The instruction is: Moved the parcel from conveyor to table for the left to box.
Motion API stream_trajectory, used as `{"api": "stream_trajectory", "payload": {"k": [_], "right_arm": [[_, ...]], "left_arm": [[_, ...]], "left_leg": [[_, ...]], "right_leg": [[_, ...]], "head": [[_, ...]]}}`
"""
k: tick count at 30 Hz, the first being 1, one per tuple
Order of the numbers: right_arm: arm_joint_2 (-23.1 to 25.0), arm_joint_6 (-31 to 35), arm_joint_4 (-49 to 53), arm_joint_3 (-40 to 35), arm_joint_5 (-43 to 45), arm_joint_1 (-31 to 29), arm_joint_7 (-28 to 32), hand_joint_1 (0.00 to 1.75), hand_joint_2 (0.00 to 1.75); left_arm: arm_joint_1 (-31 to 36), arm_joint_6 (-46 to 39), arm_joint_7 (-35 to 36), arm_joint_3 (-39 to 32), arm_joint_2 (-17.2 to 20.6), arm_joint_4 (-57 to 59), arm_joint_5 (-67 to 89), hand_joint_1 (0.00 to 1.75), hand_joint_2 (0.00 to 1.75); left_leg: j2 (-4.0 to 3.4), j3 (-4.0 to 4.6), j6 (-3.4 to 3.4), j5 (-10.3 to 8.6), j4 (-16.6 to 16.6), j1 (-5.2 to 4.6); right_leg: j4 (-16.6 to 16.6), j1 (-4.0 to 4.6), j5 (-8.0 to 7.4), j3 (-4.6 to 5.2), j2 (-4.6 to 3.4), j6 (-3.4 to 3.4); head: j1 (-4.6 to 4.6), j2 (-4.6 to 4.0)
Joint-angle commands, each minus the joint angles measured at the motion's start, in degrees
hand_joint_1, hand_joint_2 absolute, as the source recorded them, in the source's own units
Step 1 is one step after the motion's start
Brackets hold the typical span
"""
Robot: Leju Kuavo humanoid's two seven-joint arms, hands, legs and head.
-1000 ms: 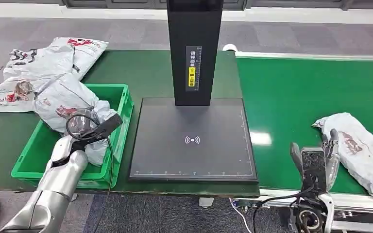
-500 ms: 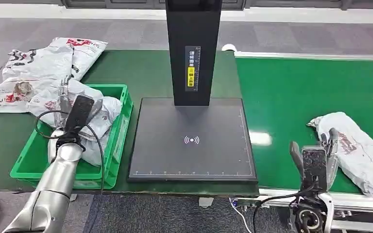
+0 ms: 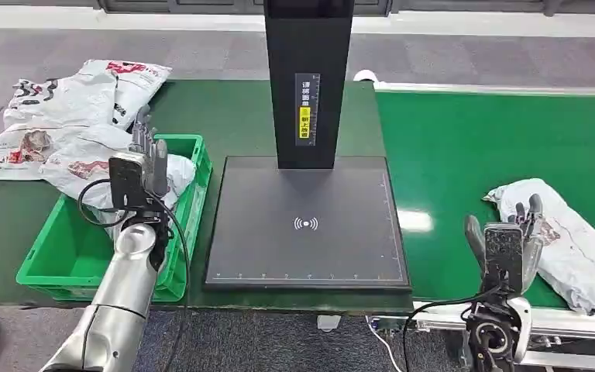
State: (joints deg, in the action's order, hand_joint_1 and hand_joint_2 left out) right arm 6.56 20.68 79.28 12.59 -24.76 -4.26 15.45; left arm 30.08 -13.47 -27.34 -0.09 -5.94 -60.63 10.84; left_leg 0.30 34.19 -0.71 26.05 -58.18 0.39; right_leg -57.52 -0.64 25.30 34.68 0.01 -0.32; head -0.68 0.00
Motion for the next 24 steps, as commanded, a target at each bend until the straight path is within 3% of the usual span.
{"api": "stream_trajectory", "payload": {"k": [1, 6, 7, 8, 9, 15, 16, 24], "right_arm": [[-2.1, -1.3, -11.0, -0.1, 0.8, -2.8, 1.1, 0.0, 1.75], [-3.7, -1.4, -17.5, -6.1, 1.8, -4.6, 3.2, 0.0, 1.75], [-3.6, -1.2, -19.1, -6.9, 1.7, -5.9, 3.5, 0.0, 0.0], [-3.4, -1.5, -20.2, -7.5, 1.8, -7.0, 3.5, 0.0, 0.0], [-3.2, -1.4, -22.3, -8.4, 1.4, -8.6, 3.5, 0.0, 0.0], [-1.7, -2.4, -26.2, -10.6, 1.4, -12.1, 3.7, 0.0, 0.0], [-1.6, -2.6, -26.1, -10.7, 1.6, -11.9, 3.8, 0.0, 1.75], [-2.4, 4.4, -29.3, -10.5, -3.4, -13.3, 2.2, 0.0, 1.75]], "left_arm": [[3.2, 5.1, -1.3, 8.5, -5.0, 14.8, -2.8, 0.0, 0.0], [0.8, 14.5, -4.1, 12.5, -5.3, 19.6, -9.3, 0.0, 0.0], [1.0, 15.8, -4.9, 12.7, -5.5, 20.7, -10.1, 0.0, 0.0], [1.0, 16.6, -5.2, 13.0, -5.8, 21.4, -10.6, 0.0, 0.0], [1.4, 16.8, -5.7, 13.4, -6.3, 22.8, -10.9, 0.0, 1.75], [4.7, 14.3, -3.1, 15.6, -7.6, 30.3, -9.9, 0.0, 1.75], [5.1, 13.6, -2.8, 15.9, -7.9, 31.0, -9.5, 0.0, 1.75], [6.6, 8.1, -2.9, 19.5, -9.4, 33.0, -5.3, 0.0, 1.75]], "left_leg": [[0.16, -0.18, 0.01, -0.05, 0.1, 0.02], [0.07, -0.21, 0.04, -0.02, 0.1, 0.0], [-0.03, -0.31, 0.06, -0.02, 0.2, 0.01], [-0.11, -0.35, 0.07, -0.02, 0.3, 0.0], [-0.21, -0.23, 0.04, 0.02, 0.2, -0.01], [-0.14, -0.13, 0.02, -0.01, 0.1, 0.0], [-0.1, -0.12, 0.02, -0.02, 0.1, 0.02], [-0.05, -0.05, 0.01, -0.01, 0.1, 0.01]], "right_leg": [[0.1, 0.03, 0.01, -0.23, 0.18, 0.03], [0.2, 0.03, 0.0, -0.24, 0.08, -0.01], [0.3, 0.04, -0.05, -0.34, -0.01, -0.03], [0.3, 0.02, -0.07, -0.36, -0.09, -0.03], [0.2, 0.0, -0.05, -0.21, -0.2, -0.02], [0.1, 0.01, -0.05, -0.09, -0.16, 0.02], [0.1, 0.03, -0.05, -0.11, -0.12, 0.02], [0.0, 0.01, -0.01, -0.05, -0.07, 0.01]], "head": [[0.0, 0.0], [0.0, 0.02], [0.0, 0.0], [0.0, 0.02], [0.0, 0.02], [0.0, 0.02], [0.0, 0.0], [0.0, 0.02]]}}
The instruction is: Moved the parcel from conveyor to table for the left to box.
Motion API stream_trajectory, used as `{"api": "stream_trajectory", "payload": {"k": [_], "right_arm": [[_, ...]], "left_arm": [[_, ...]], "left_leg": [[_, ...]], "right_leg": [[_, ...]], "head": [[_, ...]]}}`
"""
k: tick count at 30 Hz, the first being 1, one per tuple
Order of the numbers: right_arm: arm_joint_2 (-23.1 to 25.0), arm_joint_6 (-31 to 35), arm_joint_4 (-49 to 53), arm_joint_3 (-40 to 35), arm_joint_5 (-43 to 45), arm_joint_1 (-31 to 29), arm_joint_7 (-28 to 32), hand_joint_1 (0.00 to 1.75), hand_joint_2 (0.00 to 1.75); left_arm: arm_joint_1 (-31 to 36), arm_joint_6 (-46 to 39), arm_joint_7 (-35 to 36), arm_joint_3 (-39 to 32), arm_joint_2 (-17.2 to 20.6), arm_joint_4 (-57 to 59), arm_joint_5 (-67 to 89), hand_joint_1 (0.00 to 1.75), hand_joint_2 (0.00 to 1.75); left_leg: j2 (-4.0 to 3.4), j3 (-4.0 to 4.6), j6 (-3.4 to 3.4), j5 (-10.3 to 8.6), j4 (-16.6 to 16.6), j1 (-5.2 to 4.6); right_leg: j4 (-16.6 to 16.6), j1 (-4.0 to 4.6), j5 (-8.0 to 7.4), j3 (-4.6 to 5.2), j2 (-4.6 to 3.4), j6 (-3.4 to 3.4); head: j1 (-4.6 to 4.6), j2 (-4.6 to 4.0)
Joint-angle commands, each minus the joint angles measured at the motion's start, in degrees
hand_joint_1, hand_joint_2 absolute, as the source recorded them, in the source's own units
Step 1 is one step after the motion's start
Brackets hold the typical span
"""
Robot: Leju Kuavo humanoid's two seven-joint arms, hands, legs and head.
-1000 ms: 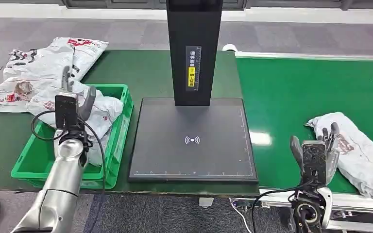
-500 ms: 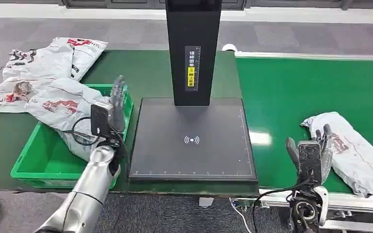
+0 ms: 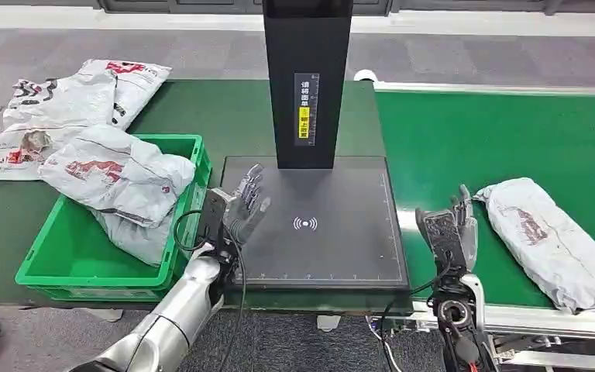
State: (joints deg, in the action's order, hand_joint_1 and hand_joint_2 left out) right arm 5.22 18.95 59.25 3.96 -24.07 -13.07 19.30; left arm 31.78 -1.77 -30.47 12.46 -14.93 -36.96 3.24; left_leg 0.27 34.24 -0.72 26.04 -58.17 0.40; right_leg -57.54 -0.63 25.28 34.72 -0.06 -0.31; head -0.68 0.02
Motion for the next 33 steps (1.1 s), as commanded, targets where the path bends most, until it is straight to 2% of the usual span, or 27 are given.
{"api": "stream_trajectory", "payload": {"k": [1, 5, 11, 15, 21, 27, 29, 33], "right_arm": [[-1.3, 5.9, -9.3, -1.8, -4.0, -4.6, -1.6, 0.0, 1.75], [-1.4, 5.8, -9.3, -1.7, -4.0, -4.6, -1.6, 0.0, 1.75], [-4.1, 14.1, -11.4, 0.7, -10.0, -4.4, -4.3, 0.0, 1.75], [-7.1, 19.9, -18.3, 4.2, -13.0, -6.2, -4.3, 0.0, 1.75], [-8.6, 21.0, -22.5, 9.4, -15.2, -7.0, -4.0, 0.0, 1.75], [-8.3, 21.0, -21.2, 23.8, -37.8, -5.9, -13.4, 0.0, 1.75], [-8.4, 21.0, -21.7, 24.7, -39.0, -6.2, -13.4, 0.0, 1.75], [-8.6, 21.0, -23.9, 29.9, -50.8, -7.8, -20.2, 0.0, 1.75]], "left_arm": [[4.9, -3.6, 0.3, 6.9, -0.5, 9.4, 2.3, 0.0, 1.75], [5.0, -3.6, 0.3, 6.9, -0.5, 9.4, 2.3, 0.0, 1.75], [5.3, -4.9, -0.4, 7.1, -1.3, 10.0, 2.6, 0.0, 1.75], [5.1, -5.5, -1.0, 7.3, -1.6, 10.3, 2.4, 0.0, 1.75], [4.7, -6.8, -0.7, 7.2, -1.6, 10.2, 2.1, 0.0, 1.75], [3.5, -7.2, -1.3, 7.3, -1.0, 9.5, 1.8, 0.0, 1.75], [3.4, -7.2, -1.3, 7.3, -0.9, 9.4, 1.7, 0.0, 1.75], [2.4, -8.5, -0.9, 8.2, -0.5, 8.6, 3.0, 0.0, 1.75]], "left_leg": [[-0.03, -0.16, 0.03, 0.01, 0.1, 0.0], [-0.02, -0.1, 0.03, 0.0, 0.1, -0.02], [0.02, -0.15, 0.03, -0.01, 0.1, 0.01], [0.12, -0.2, 0.06, -0.01, 0.1, -0.02], [0.1, -0.1, 0.06, 0.02, 0.0, -0.05], [0.13, -0.2, 0.05, 0.02, 0.1, -0.06], [0.13, -0.09, 0.05, 0.02, 0.1, -0.08], [0.03, -0.1, 0.07, 0.05, 0.1, -0.06]], "right_leg": [[0.1, 0.01, -0.01, -0.18, 0.0, 0.0], [0.1, -0.01, -0.01, -0.12, 0.01, 0.0], [0.1, 0.02, -0.02, -0.18, 0.06, 0.01], [0.2, 0.0, 0.0, -0.26, 0.16, -0.02], [0.1, -0.04, 0.01, -0.15, 0.13, -0.02], [0.2, -0.04, 0.02, -0.25, 0.17, 0.01], [0.1, -0.06, 0.02, -0.11, 0.17, -0.01], [0.1, -0.05, 0.0, -0.12, 0.07, -0.02]], "head": [[0.0, 0.0], [0.0, -0.02], [0.0, -0.02], [0.0, 0.0], [0.0, -0.02], [0.0, 0.0], [0.0, -0.02], [0.02, -0.02]]}}
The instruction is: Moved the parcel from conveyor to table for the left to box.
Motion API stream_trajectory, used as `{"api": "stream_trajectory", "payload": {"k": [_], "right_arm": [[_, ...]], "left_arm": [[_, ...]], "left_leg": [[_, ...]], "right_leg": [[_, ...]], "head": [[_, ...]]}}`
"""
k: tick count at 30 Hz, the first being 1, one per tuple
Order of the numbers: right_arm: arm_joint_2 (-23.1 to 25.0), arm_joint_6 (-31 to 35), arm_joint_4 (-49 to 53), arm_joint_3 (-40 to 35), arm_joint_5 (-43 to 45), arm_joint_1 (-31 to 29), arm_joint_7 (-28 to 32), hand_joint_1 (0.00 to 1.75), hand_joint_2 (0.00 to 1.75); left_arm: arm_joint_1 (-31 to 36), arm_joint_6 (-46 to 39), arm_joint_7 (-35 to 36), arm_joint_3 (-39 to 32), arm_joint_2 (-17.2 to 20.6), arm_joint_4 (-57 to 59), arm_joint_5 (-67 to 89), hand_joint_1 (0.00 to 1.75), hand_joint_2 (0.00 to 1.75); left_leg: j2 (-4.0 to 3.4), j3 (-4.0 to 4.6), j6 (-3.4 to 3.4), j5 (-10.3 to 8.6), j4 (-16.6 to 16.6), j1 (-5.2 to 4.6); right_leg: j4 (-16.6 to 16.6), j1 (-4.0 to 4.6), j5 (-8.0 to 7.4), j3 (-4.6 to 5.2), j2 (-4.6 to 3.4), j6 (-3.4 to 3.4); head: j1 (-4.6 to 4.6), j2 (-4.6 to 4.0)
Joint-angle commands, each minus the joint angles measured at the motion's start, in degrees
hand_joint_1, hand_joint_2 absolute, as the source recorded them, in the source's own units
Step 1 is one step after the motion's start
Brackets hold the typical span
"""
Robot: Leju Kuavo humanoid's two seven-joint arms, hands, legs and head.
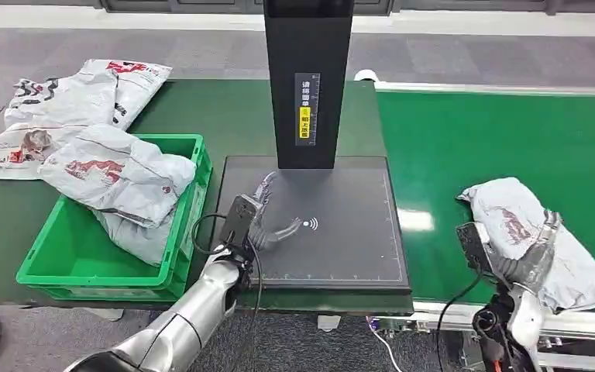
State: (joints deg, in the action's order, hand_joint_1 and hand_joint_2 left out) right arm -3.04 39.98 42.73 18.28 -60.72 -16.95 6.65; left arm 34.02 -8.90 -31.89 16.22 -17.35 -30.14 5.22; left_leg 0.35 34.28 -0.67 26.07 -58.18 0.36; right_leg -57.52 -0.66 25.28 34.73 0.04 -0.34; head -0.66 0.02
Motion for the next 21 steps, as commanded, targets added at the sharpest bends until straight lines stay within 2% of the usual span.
{"api": "stream_trajectory", "payload": {"k": [1, 4, 5, 9, 13, 16, 19, 21], "right_arm": [[-0.9, 0.0, -9.5, 16.2, -17.1, -4.5, -10.5, 0.0, 1.75], [-2.7, 0.0, -13.4, 16.7, -21.4, -5.0, -15.9, 0.0, 1.75], [-3.6, 0.0, -16.0, 17.2, -21.7, -5.1, -16.9, 0.0, 1.75], [-4.3, 0.0, -18.1, 17.8, -21.5, -5.0, -17.2, 0.0, 1.75], [-5.8, -0.9, -24.8, 16.8, -23.9, -5.9, -21.9, 0.0, 1.75], [-5.4, -9.4, -26.0, 15.7, -25.4, -5.9, -25.6, 0.0, 1.75], [-5.0, -12.5, -26.3, 15.7, -26.1, -6.2, -26.6, 0.0, 1.75], [-4.5, -18.0, -27.1, 17.2, -24.0, -6.9, -25.7, 0.0, 1.75]], "left_arm": [[-0.1, -1.7, 0.3, 4.8, 2.0, 1.3, 1.6, 0.0, 1.75], [-0.6, -2.5, 0.1, 5.8, 2.1, 0.2, 2.9, 0.0, 1.75], [-1.1, -2.5, 0.4, 6.1, 2.2, -0.8, 3.5, 0.0, 1.75], [-1.4, -2.8, 0.4, 6.2, 2.3, -1.7, 3.9, 0.0, 1.75], [-1.7, -2.0, 0.5, 5.8, 2.7, -2.7, 3.9, 0.0, 1.75], [-1.6, -1.7, 0.8, 5.6, 3.2, -2.9, 4.2, 0.0, 1.75], [-1.5, -1.5, 0.6, 5.4, 3.5, -2.9, 4.0, 0.0, 1.75], [-1.5, -1.0, 0.5, 5.5, 3.7, -3.0, 4.1, 0.0, 1.75]], "left_leg": [[-0.13, -0.27, 0.03, 0.02, 0.2, -0.03], [-0.16, -0.37, 0.03, 0.0, 0.3, -0.05], [-0.07, -0.17, 0.03, 0.02, 0.1, -0.01], [-0.02, -0.13, 0.02, 0.02, 0.1, 0.0], [-0.11, -0.19, 0.03, 0.06, 0.1, -0.01], [-0.12, -0.16, 0.03, 0.07, 0.1, 0.03], [-0.2, -0.22, 0.04, 0.06, 0.1, 0.01], [-0.18, -0.14, 0.04, 0.06, 0.1, -0.01]], "right_leg": [[0.2, -0.02, -0.01, -0.23, -0.1, 0.01], [0.3, -0.04, -0.04, -0.33, -0.13, 0.02], [0.1, -0.01, -0.01, -0.17, -0.05, 0.01], [0.1, 0.01, 0.01, -0.15, 0.0, 0.0], [0.1, -0.01, 0.01, -0.17, -0.09, 0.02], [0.1, 0.03, -0.01, -0.16, -0.09, 0.02], [0.1, 0.02, -0.02, -0.18, -0.16, 0.02], [0.1, 0.0, -0.01, -0.1, -0.16, 0.01]], "head": [[0.0, 0.0], [0.0, 0.0], [-0.02, -0.02], [0.0, -0.02], [0.0, -0.02], [0.0, -0.02], [0.0, -0.02], [0.0, -0.02]]}}
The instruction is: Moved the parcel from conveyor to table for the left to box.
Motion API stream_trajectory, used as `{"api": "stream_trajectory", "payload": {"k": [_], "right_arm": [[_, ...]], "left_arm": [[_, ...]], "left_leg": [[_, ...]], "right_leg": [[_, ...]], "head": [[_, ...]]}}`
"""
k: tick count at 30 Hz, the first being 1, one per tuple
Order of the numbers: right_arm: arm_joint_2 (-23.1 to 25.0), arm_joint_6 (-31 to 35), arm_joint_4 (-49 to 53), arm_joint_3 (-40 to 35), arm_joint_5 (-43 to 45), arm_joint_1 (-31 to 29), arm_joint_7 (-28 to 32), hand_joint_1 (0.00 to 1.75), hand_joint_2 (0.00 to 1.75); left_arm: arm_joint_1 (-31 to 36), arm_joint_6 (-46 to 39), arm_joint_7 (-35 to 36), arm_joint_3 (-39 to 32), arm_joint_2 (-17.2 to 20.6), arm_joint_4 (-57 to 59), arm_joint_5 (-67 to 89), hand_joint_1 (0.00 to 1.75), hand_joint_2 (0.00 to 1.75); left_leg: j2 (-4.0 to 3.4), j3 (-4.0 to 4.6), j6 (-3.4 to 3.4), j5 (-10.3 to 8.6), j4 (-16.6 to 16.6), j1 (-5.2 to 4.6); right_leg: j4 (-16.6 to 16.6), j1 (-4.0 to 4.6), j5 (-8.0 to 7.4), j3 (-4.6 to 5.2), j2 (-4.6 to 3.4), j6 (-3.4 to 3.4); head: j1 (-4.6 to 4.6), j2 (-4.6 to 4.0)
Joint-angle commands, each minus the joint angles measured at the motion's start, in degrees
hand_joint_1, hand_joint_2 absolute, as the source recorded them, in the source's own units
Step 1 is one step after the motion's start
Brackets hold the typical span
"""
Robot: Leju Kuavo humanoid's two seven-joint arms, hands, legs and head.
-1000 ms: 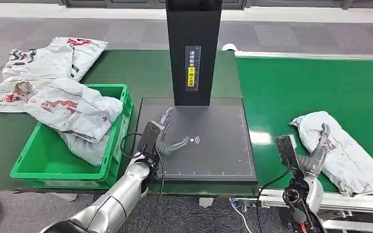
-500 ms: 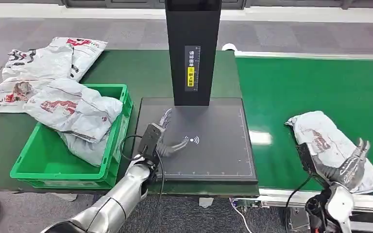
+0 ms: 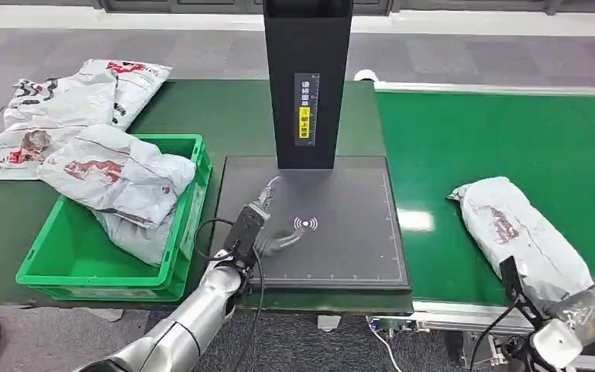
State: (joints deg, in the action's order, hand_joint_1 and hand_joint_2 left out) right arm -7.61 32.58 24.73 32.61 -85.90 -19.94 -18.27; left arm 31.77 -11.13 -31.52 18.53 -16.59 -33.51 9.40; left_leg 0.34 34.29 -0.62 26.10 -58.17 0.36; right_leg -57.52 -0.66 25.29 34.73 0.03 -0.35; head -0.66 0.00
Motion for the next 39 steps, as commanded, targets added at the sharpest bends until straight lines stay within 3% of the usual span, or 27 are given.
{"api": "stream_trajectory", "payload": {"k": [1, 3, 4, 5, 8, 14, 18, 24, 25, 27, 30, 32, 36, 39], "right_arm": [[0.2, -14.2, -9.6, 4.0, 2.6, -4.1, 0.0, 0.0, 1.75], [0.1, -22.1, -10.4, 4.6, 3.8, -4.2, 1.0, 0.0, 1.75], [0.2, -22.9, -10.4, 4.7, 4.1, -4.0, 1.3, 1.68, 1.75], [0.2, -23.7, -10.6, 5.0, 4.4, -4.0, 1.5, 1.75, 1.75], [0.7, -27.0, -10.5, 6.4, 6.4, -3.8, 4.0, 1.75, 1.75], [1.3, -24.8, -10.1, 6.9, 7.2, -4.0, 5.2, 1.75, 1.75], [2.1, -18.9, -8.5, 8.0, 9.1, -3.7, 10.2, 1.75, 1.75], [2.2, -19.1, -8.5, 7.9, 9.1, -4.0, 10.0, 1.75, 1.75], [2.9, -15.7, -7.2, 8.9, 11.6, -4.4, 15.8, 1.75, 1.75], [3.2, -15.4, -6.7, 8.8, 12.0, -4.9, 16.3, 1.75, 1.75], [5.2, -12.1, -2.5, 8.9, 16.8, -5.9, 25.2, 1.75, 1.75], [5.7, -12.5, -0.9, 8.3, 18.2, -6.4, 26.0, 1.75, 1.75], [11.0, -12.6, 17.9, 1.3, 35.3, -2.6, 37.0, 1.75, 1.75], [13.5, -13.4, 39.6, -9.7, 43.8, 6.0, 32.6, 1.75, 1.75]], "left_arm": [[0.8, 1.2, 0.0, 3.3, 2.9, 0.4, 0.0, 0.0, 1.75], [1.1, 2.2, 0.1, 4.0, 2.7, 0.8, 0.3, 0.0, 1.75], [1.2, 2.1, 0.2, 4.0, 2.7, 0.9, 0.3, 0.0, 1.75], [1.3, 2.2, 0.2, 4.1, 2.6, 1.0, 0.4, 0.0, 1.75], [1.3, 1.9, 0.0, 4.0, 2.7, 1.3, 0.1, 0.0, 1.75], [1.0, 1.6, 0.0, 4.0, 2.4, 1.5, -0.1, 0.0, 1.75], [1.3, 1.3, 0.0, 4.2, 1.9, 2.4, -0.1, 0.0, 1.75], [1.3, 1.3, -0.1, 4.2, 1.9, 2.4, -0.1, 0.0, 1.75], [1.1, 0.8, -0.1, 3.9, 2.0, 2.1, -0.1, 0.0, 1.75], [1.0, 0.9, -0.1, 3.8, 2.3, 1.9, -0.1, 0.0, 1.75], [0.4, -0.3, 0.2, 3.1, 3.0, 0.6, -0.2, 0.0, 1.75], [0.3, 0.0, 0.3, 3.0, 3.3, 0.2, -0.1, 0.0, 1.75], [-0.8, -1.8, 0.7, 1.5, 3.5, -1.6, 0.9, 0.0, 1.75], [-1.9, -3.2, 0.5, 0.4, 3.3, -2.9, 2.0, 0.0, 1.75]], "left_leg": [[-0.24, -0.22, 0.0, 0.04, 0.1, -0.02], [-0.22, -0.22, 0.0, 0.03, 0.1, -0.03], [-0.13, -0.17, 0.01, 0.02, 0.1, 0.0], [-0.15, -0.16, 0.01, 0.03, 0.0, 0.01], [-0.24, -0.38, 0.02, 0.02, 0.1, 0.08], [-0.29, -0.57, 0.17, 0.0, 0.1, 0.1], [-0.27, -0.61, 0.17, 0.07, 0.0, 0.13], [-0.28, -0.64, 0.18, 0.03, 0.1, 0.12], [-0.32, -0.63, 0.18, 0.05, 0.0, 0.12], [-0.49, -0.65, 0.2, -0.03, 0.2, 0.06], [-0.54, -0.63, 0.18, 0.0, 0.1, 0.07], [-0.88, -0.58, 0.18, 0.08, 0.0, 0.06], [-1.36, -0.07, 0.16, 0.19, 0.1, -0.02], [-1.01, -0.22, 0.25, -0.02, 0.2, -0.01]], "right_leg": [[0.1, -0.01, -0.03, -0.14, -0.2, 0.03], [0.1, -0.02, -0.03, -0.15, -0.19, 0.03], [0.1, 0.01, -0.02, -0.15, -0.1, 0.02], [0.1, 0.01, -0.01, -0.11, -0.12, 0.01], [0.2, 0.09, -0.05, -0.32, -0.23, 0.01], [0.5, 0.11, -0.15, -0.67, -0.21, -0.12], [0.4, 0.12, -0.16, -0.76, -0.22, -0.26], [0.5, 0.11, -0.2, -0.79, -0.23, -0.24], [0.4, 0.12, -0.2, -0.77, -0.26, -0.25], [0.5, 0.06, -0.3, -0.71, -0.4, -0.24], [0.5, 0.06, -0.3, -0.67, -0.46, -0.24], [0.4, 0.05, -0.35, -0.54, -0.74, -0.24], [0.3, -0.04, -0.45, -0.34, -1.26, -0.17], [0.4, -0.01, -0.39, -0.3, -0.83, -0.12]], "head": [[-0.02, 0.0], [0.0, 0.02], [-0.02, 0.0], [0.0, 0.0], [0.0, 0.0], [-0.02, 0.0], [0.0, 0.0], [-0.02, 0.02], [-0.02, 0.0], [0.0, 0.0], [0.0, 0.0], [0.0, 0.02], [0.0, 0.0], [0.0, 0.0]]}}
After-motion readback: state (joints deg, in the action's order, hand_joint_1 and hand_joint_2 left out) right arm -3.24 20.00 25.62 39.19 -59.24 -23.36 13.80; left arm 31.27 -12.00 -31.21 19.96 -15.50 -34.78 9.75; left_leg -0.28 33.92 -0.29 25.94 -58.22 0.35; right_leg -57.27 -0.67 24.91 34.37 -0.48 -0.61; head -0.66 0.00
